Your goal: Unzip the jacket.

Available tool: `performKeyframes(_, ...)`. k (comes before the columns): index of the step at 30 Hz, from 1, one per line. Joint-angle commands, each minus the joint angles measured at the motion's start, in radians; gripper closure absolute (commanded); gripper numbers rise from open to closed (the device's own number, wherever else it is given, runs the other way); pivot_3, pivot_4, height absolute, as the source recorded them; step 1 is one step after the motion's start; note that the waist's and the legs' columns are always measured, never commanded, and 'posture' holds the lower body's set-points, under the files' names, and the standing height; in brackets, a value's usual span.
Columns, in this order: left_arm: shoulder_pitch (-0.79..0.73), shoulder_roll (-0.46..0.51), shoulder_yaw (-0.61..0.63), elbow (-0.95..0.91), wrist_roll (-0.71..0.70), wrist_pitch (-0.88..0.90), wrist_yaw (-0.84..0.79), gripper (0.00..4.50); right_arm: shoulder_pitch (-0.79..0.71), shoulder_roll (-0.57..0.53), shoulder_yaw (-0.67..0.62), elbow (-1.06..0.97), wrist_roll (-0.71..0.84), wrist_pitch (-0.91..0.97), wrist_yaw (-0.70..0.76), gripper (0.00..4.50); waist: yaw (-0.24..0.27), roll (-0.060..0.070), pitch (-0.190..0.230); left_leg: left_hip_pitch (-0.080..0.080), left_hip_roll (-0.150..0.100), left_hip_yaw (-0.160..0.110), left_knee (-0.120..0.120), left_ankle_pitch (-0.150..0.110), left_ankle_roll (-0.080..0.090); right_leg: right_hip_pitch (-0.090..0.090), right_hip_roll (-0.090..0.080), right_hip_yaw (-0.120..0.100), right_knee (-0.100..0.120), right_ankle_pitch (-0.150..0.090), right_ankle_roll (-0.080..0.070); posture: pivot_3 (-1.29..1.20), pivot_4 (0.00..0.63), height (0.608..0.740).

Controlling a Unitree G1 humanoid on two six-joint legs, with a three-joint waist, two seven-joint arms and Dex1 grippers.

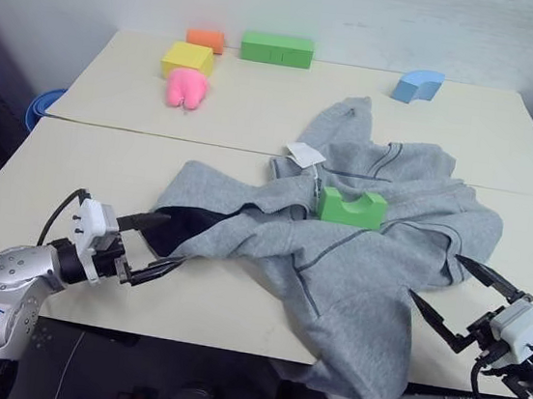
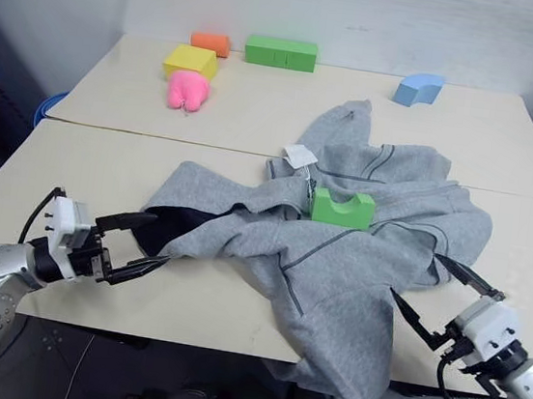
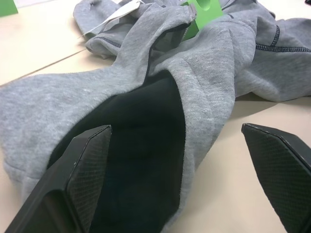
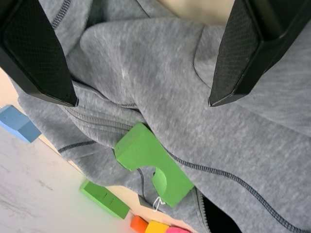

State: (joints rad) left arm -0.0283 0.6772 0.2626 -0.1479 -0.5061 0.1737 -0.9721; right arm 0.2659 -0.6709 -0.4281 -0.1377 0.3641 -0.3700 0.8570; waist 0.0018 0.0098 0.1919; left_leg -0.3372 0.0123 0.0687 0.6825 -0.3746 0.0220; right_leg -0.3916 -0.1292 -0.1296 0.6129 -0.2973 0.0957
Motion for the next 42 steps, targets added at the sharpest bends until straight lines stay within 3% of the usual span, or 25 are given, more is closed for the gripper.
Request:
performKeyframes(1, -0.036, -0.004, 0.025, -0.004, 0.033, -0.062, 0.039, 0.00, 0.014, -0.029, -0.039, -0.024, 0.038, 0.016, 0.021, 0.03, 0.002, 0.000, 0.000, 0.000, 0.000, 0.000, 0.000, 0.000, 0.000, 0.000, 0.000, 0.000, 0.000, 0.000, 0.000, 0.00, 0.150, 0.740)
performKeyframes(13, -0.011, 0.062, 0.070, -0.115, -0.262, 0.281, -0.026, 0.00, 0.034, -0.040, -0.045, -0.152, 0.160, 0.235, 0.026, 0.03, -0.001, 0.000, 0.000, 0.000, 0.000, 0.000, 0.000, 0.001, 0.001, 0.001, 0.000, 0.000, 0.000, 0.000, 0.000, 0.00, 0.150, 0.740)
performKeyframes(20, -0.070, 0.046, 0.049, -0.173, -0.351, 0.386, -0.003, 0.00, -0.006, -0.099, -0.036, -0.258, 0.319, 0.583, -0.047, 0.03, 0.008, 0.000, 0.000, 0.000, 0.000, -0.001, 0.000, 0.001, 0.000, 0.001, -0.001, 0.001, 0.000, 0.000, 0.000, 0.00, 0.150, 0.740)
performKeyframes(23, -0.086, 0.034, 0.039, -0.176, -0.346, 0.390, 0.008, 0.00, -0.099, -0.116, -0.036, -0.286, 0.400, 0.729, -0.131, 0.03, 0.008, 0.000, 0.000, 0.000, -0.001, 0.000, 0.000, 0.001, 0.000, 0.001, 0.000, 0.001, 0.000, 0.000, 0.000, 0.00, 0.150, 0.740)
performKeyframes(27, -0.105, -0.003, 0.024, -0.177, -0.332, 0.367, 0.027, 0.00, -0.398, -0.168, 0.057, -0.273, 0.492, 1.106, -0.414, 0.03, -0.006, 0.000, 0.000, 0.000, 0.000, 0.000, 0.000, 0.001, 0.000, 0.000, 0.000, 0.001, 0.000, 0.000, 0.000, 0.00, 0.150, 0.740)
performKeyframes(29, -0.119, -0.015, 0.012, -0.173, -0.328, 0.362, 0.021, 0.00, -0.547, -0.149, 0.106, -0.220, 0.503, 1.267, -0.537, 0.03, -0.004, 0.000, 0.000, -0.001, 0.000, 0.000, 0.000, 0.002, -0.001, -0.001, 0.000, 0.001, 0.001, 0.000, -0.001, 0.00, 0.150, 0.740)
performKeyframes(34, -0.157, -0.027, -0.029, -0.173, -0.319, 0.353, 0.000, 0.00, -0.904, 0.020, 0.174, 0.011, 0.471, 1.553, -0.774, 0.03, -0.002, 0.000, 0.000, -0.006, 0.000, -0.001, 0.001, 0.003, -0.002, -0.005, 0.001, -0.001, 0.005, 0.000, -0.002, 0.00, 0.150, 0.740)
performKeyframes(39, -0.170, -0.043, -0.036, -0.183, -0.306, 0.338, 0.019, 0.00, -1.047, 0.116, 0.208, 0.134, 0.438, 1.716, -0.803, 0.03, -0.001, 0.000, 0.000, -0.022, -0.005, -0.003, 0.004, 0.005, 0.002, -0.020, 0.003, -0.003, 0.010, 0.000, -0.001, 0.00, 0.150, 0.740)
performKeyframes(42, -0.145, -0.050, -0.027, -0.209, -0.306, 0.334, 0.039, 0.00, -1.051, 0.112, 0.241, 0.122, 0.419, 1.792, -0.781, 0.64, -0.002, 0.000, 0.000, -0.023, -0.006, -0.003, 0.004, 0.005, 0.002, -0.020, 0.002, -0.004, 0.010, 0.001, -0.001, 0.00, 0.150, 0.740)
